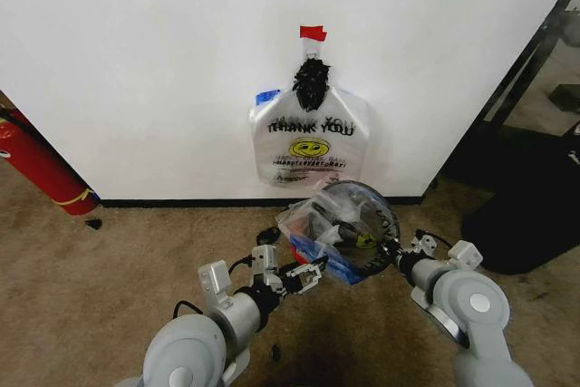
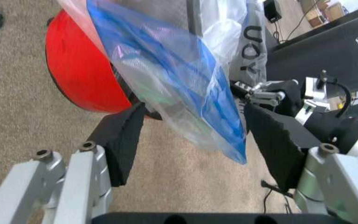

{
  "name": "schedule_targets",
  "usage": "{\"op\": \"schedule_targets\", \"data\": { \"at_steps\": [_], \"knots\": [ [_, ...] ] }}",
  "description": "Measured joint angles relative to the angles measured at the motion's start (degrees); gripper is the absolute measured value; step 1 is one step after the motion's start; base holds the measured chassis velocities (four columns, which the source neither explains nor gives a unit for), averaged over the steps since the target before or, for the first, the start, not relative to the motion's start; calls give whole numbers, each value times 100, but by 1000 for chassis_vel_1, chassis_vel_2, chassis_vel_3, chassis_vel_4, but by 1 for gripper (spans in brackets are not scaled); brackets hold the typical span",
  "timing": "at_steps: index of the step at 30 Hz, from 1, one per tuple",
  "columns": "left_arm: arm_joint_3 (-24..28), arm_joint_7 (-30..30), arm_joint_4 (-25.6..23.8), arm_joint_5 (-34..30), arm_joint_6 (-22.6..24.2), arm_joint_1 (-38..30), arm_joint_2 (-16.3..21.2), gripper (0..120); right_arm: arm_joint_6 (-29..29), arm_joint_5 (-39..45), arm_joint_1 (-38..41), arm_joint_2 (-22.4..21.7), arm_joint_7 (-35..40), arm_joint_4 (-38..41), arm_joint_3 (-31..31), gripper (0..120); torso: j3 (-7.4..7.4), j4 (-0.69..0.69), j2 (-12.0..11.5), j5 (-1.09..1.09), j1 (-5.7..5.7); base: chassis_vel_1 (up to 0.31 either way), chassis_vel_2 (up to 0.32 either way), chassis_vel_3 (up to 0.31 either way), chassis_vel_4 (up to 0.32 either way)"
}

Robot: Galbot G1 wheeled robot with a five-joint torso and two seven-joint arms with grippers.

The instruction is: Pick up the garbage bag from the wall and place it over the trash bin.

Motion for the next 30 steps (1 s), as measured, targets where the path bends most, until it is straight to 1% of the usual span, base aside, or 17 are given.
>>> {"op": "schedule_targets", "data": {
  "at_steps": [3, 5, 9, 10, 11, 12, 14, 15, 16, 17, 20, 22, 30],
  "knots": [
    [18, -12, 29, 10, -2, -10, -35, 62, 1, -93, 2, 3, -11, -11, -27, 0, 0, -1, 0, 0, 0, 0, 0, 0, 0],
    [20, -37, 29, 9, -5, -5, 5, 59, 5, -199, 3, 15, -24, -33, -108, 0, 0, -1, 0, 0, 0, 0, 0, 0, 0],
    [33, -35, 48, -5, -10, -50, 58, 42, 9, -282, 19, 75, -54, -83, -165, 0, 0, 0, 0, 0, 0, 0, 0, 0, 0],
    [33, -35, 48, -5, -10, -50, 58, 42, 9, -282, 19, 75, -54, -83, -165, 0, 0, 0, 0, 0, 0, 0, 0, 0, 0],
    [47, -33, 73, -5, -7, -70, 31, 37, 11, -287, 23, 83, -57, -95, -167, 0, 0, 0, 0, 0, 0, 0, 0, 0, 0],
    [55, -32, 98, -5, 4, -85, 0, 35, 13, -287, 24, 85, -58, -100, -169, 0, 0, 0, 0, 0, 0, 0, 0, 0, 0],
    [68, -34, 176, 0, 36, -130, -93, 26, 18, -287, 25, 79, -59, -108, -179, 0, 0, -1, 0, -1, 0, 0, 0, 0, 0],
    [72, -34, 199, 4, 41, -140, -111, 24, 19, -287, 25, 75, -60, -110, -182, 0, 0, -1, 0, -1, 0, 0, 0, 0, 0],
    [86, -35, 236, 11, 46, -153, -131, 18, 21, -284, 26, 63, -61, -117, -184, 0, 0, -1, 0, 0, 0, 0, 0, 0, 0],
    [86, -35, 236, 11, 46, -153, -131, 18, 21, -284, 26, 63, -61, -117, -184, 0, 0, -1, 0, 0, 0, 0, 0, 0, 0],
    [125, -26, 281, 34, 48, -161, -135, 4, 26, -280, 57, 38, -61, -143, -184, 0, 0, 0, 0, 0, 0, 0, 0, 0, 0],
    [132, -19, 290, 37, 44, -177, -145, 0, 29, -275, 75, 32, -62, -159, -188, 0, 0, 0, 0, 0, 0, 0, 0, 0, 0],
    [151, -26, 316, 51, -36, -214, -94, 0, 71, -223, 87, -25, -67, -189, -185, 0, 0, 0, 0, 0, 0, 0, 0, 0, 0]
  ]
}}
